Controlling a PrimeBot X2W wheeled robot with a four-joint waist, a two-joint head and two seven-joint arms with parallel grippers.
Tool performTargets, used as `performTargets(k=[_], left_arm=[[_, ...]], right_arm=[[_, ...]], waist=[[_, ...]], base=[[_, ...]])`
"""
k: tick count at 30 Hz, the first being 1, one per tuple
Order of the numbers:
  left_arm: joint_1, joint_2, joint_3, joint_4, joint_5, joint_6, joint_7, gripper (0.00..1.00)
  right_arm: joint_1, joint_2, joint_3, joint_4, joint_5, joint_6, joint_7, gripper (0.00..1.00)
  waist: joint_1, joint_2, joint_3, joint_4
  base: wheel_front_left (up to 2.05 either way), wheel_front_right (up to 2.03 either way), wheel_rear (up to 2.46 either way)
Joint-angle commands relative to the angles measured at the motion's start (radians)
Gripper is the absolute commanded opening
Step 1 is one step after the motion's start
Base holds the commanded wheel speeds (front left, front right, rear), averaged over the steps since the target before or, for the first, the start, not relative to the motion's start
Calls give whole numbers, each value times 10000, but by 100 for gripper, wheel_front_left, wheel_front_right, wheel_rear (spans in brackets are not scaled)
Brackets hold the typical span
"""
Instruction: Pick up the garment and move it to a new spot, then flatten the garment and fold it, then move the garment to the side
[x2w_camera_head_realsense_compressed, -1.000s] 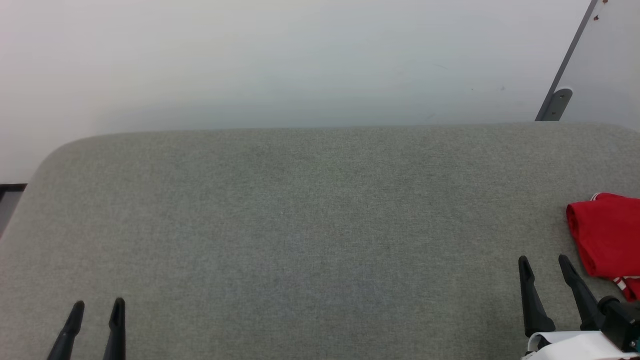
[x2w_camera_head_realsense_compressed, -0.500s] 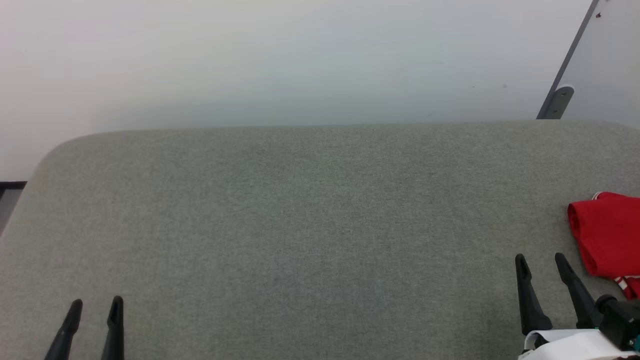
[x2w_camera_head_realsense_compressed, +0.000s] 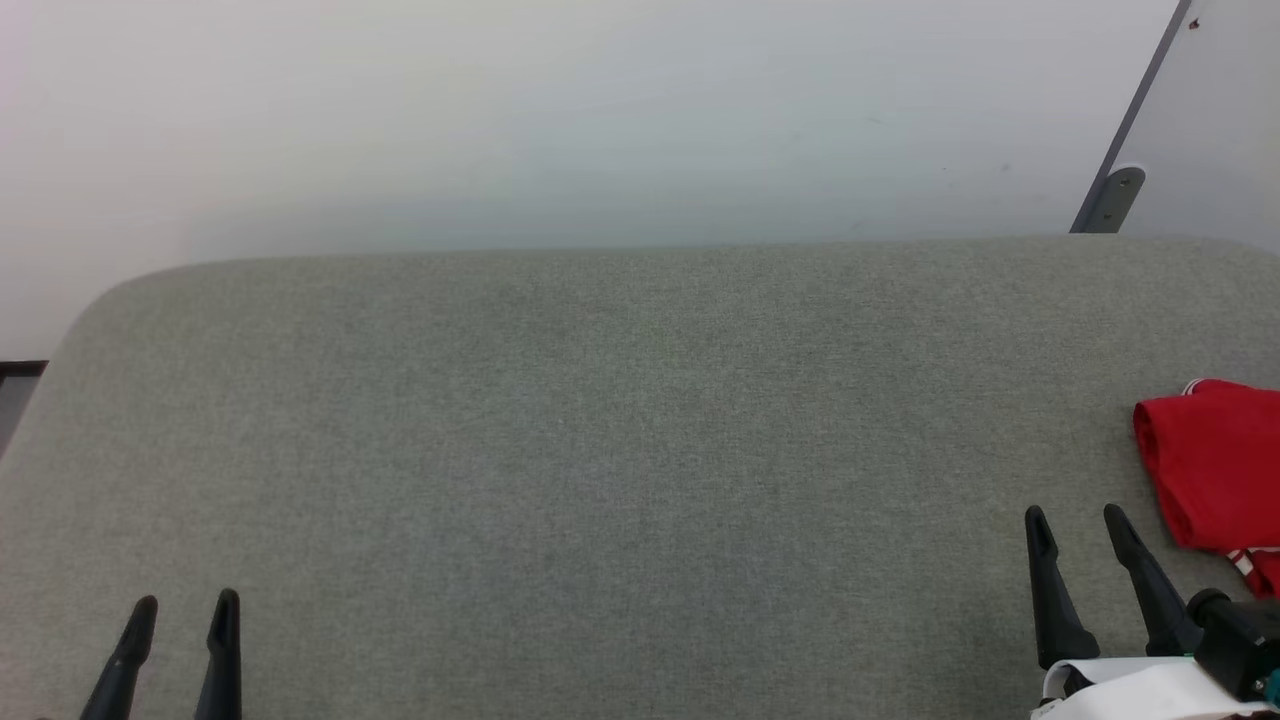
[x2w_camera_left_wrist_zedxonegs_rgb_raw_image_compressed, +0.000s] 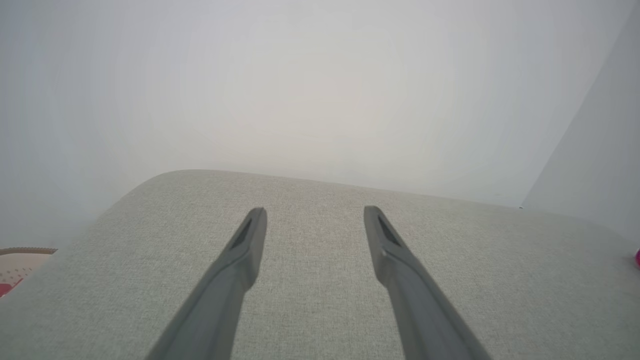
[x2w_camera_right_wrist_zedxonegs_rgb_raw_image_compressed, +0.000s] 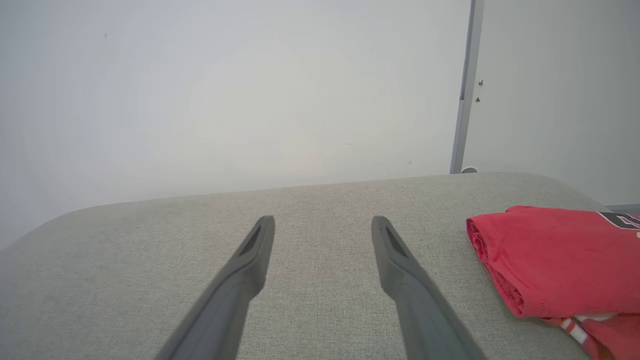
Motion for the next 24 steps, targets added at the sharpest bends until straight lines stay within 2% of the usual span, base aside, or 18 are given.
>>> performTargets(k=[1,14,15,19,24], left_arm=[[-72,25,23,-26,-32,11,3,100],[-80,-20,138,-56,22,11,3,100],[-4,-7,135,-32,-26,0,0,0],[36,-307,3,273,-114,1,26,0],[-217,-476,-26,456,-894,10,266,0]], right_arm=[[-82,21,14,18,22,-21,-56,100],[-109,22,113,91,162,-21,-169,100],[-31,0,104,85,116,0,-140,0],[117,21,115,390,202,0,-131,0],[11,-28,118,512,1233,-1,-14,0]], waist=[[0,-1,2,0],[0,-1,-1,-21],[0,-1,-1,-21],[0,-1,1,-23],[0,-1,-5,-19]], base=[[0,0,0],[0,0,0],[0,0,0],[0,0,0],[0,0,0]])
